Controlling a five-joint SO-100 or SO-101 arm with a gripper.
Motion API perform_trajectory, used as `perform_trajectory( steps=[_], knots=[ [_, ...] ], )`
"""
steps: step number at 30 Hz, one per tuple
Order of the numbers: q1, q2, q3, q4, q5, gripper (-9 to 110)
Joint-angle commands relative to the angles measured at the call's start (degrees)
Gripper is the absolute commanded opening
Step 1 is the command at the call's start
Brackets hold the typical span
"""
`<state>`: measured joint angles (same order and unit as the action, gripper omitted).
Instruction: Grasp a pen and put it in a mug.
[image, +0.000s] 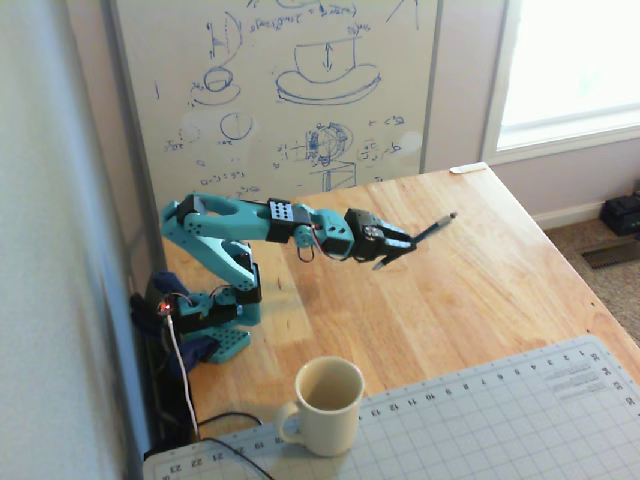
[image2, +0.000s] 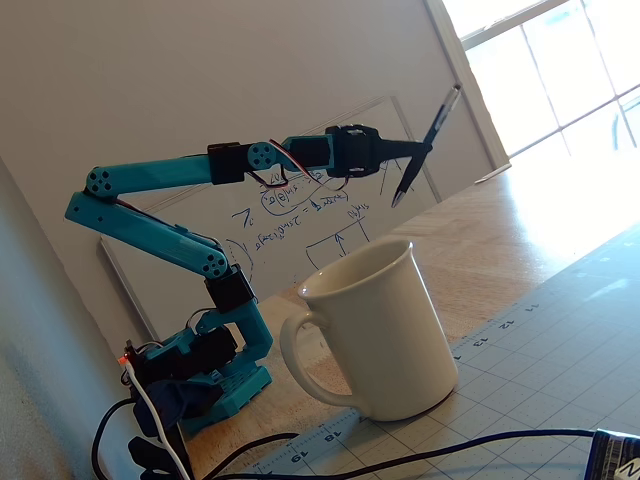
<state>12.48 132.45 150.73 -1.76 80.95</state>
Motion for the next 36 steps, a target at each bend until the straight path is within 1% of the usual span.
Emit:
perform_trajectory(
  steps=[1,11,16,18,22,29,33,36],
  knots=[
    [-0.44,7.47,-0.97,-3.34,-20.21,2],
    [0.18,12.13,-0.88,-3.34,-84.29,2],
    [0.7,16.52,-0.79,-3.34,-111.88,2],
    [2.72,18.02,-0.7,-3.34,-121.9,2],
    [8.44,21.71,-0.53,-3.34,-139.57,2],
    [17.31,27.6,0.97,-3.34,-166.03,2],
    [22.24,30.67,2.11,-3.34,-179.65,2],
    [26.19,32.61,2.99,-3.34,-187.47,2]
  ],
)
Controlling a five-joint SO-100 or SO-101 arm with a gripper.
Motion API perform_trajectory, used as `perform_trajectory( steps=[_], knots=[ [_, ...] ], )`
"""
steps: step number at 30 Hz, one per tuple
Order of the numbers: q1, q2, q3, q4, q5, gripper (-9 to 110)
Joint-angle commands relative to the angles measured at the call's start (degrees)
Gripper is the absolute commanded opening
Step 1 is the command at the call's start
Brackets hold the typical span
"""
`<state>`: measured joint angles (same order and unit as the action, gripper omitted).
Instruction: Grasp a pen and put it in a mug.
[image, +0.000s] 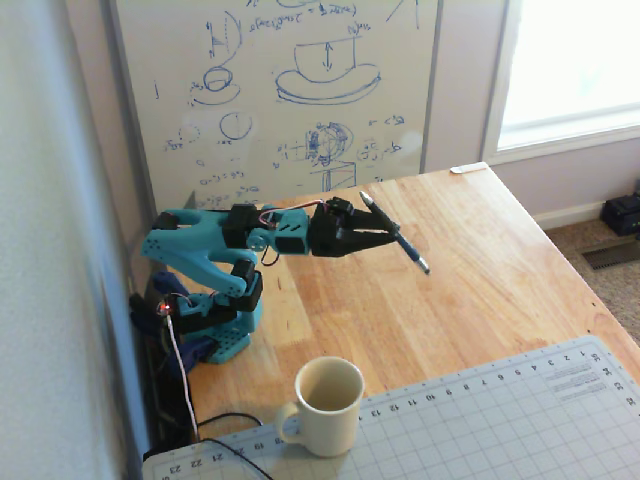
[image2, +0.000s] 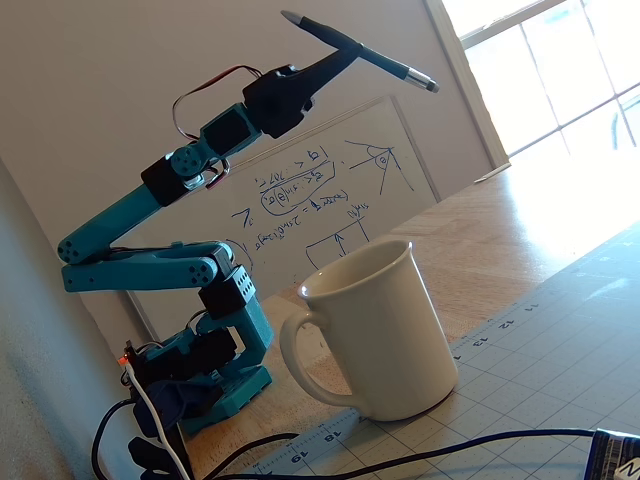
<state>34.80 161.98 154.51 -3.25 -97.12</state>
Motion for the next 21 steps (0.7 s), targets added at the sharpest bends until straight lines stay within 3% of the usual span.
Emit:
perform_trajectory(
  steps=[1,12,21],
  knots=[
    [5.36,3.43,-0.35,-1.85,-11.43,2],
    [22.41,4.04,5.1,-2.02,-15.64,2],
    [25.4,4.04,8.79,-1.93,-14.85,2]
  ],
)
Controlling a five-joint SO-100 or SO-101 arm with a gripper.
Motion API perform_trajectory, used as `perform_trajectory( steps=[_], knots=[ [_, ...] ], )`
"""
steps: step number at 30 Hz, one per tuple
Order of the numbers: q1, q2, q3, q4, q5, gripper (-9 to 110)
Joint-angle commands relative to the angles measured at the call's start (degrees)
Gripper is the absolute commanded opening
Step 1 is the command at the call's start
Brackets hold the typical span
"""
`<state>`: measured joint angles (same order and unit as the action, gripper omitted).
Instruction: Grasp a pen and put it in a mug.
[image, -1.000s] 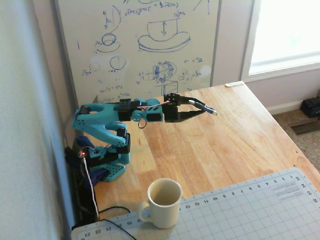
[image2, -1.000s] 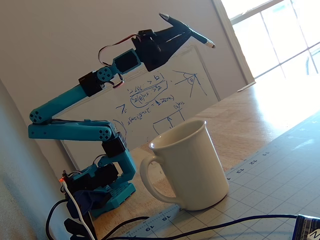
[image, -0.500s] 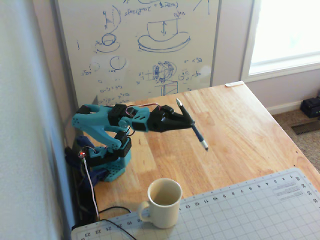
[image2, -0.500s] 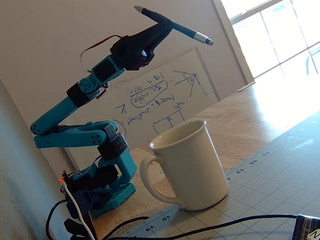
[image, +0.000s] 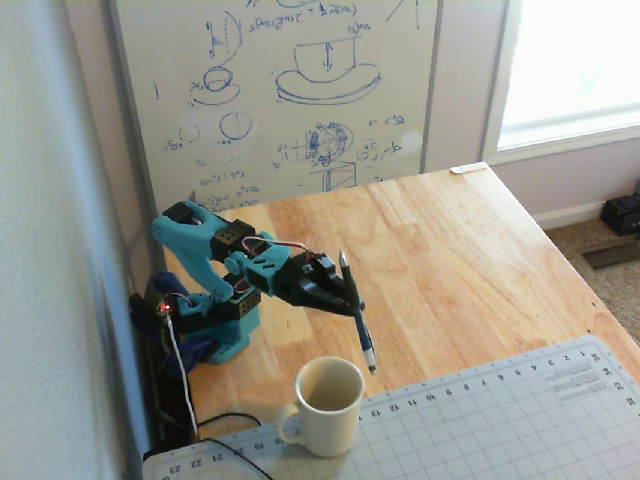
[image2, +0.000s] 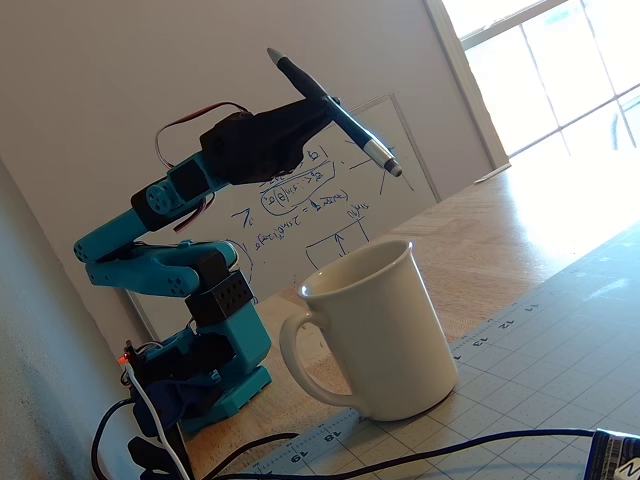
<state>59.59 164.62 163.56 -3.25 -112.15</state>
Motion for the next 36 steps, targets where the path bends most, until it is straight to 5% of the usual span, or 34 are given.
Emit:
perform_trajectory(
  steps=[1,22,36],
  knots=[
    [0.62,1.41,0.7,-1.93,0.26,2],
    [1.93,5.01,0.97,0.0,0.35,2],
    [2.55,13.89,-13.1,40.87,3.52,2]
  ],
)
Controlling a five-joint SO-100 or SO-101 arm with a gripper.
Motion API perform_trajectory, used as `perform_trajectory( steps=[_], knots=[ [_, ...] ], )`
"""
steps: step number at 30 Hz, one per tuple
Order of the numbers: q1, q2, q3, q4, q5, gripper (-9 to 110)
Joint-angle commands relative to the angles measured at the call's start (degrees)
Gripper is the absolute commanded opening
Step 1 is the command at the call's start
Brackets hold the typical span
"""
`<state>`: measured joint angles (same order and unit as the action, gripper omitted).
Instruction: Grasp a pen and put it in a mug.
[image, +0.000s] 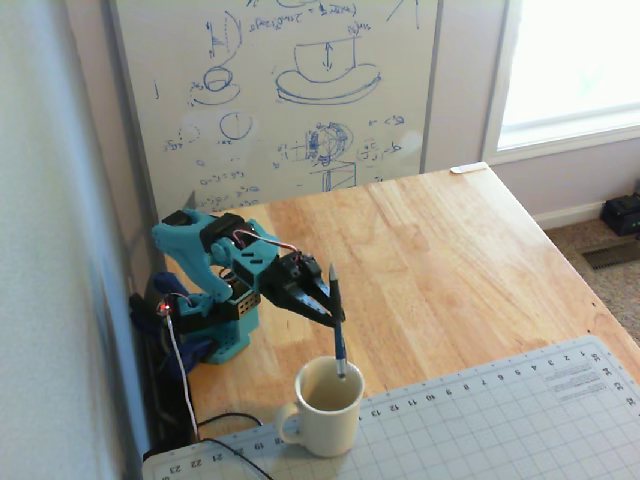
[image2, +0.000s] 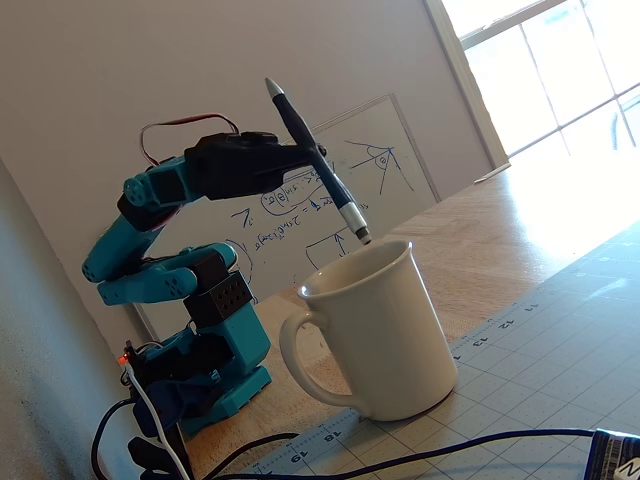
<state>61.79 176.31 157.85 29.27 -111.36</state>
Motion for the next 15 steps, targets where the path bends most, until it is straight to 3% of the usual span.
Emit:
perform_trajectory(
  steps=[1,8,15],
  knots=[
    [0.35,2.46,-7.82,10.81,3.96,2],
    [0.35,2.9,-7.47,21.27,9.84,2],
    [-0.44,2.11,-6.77,19.86,9.84,3]
  ],
)
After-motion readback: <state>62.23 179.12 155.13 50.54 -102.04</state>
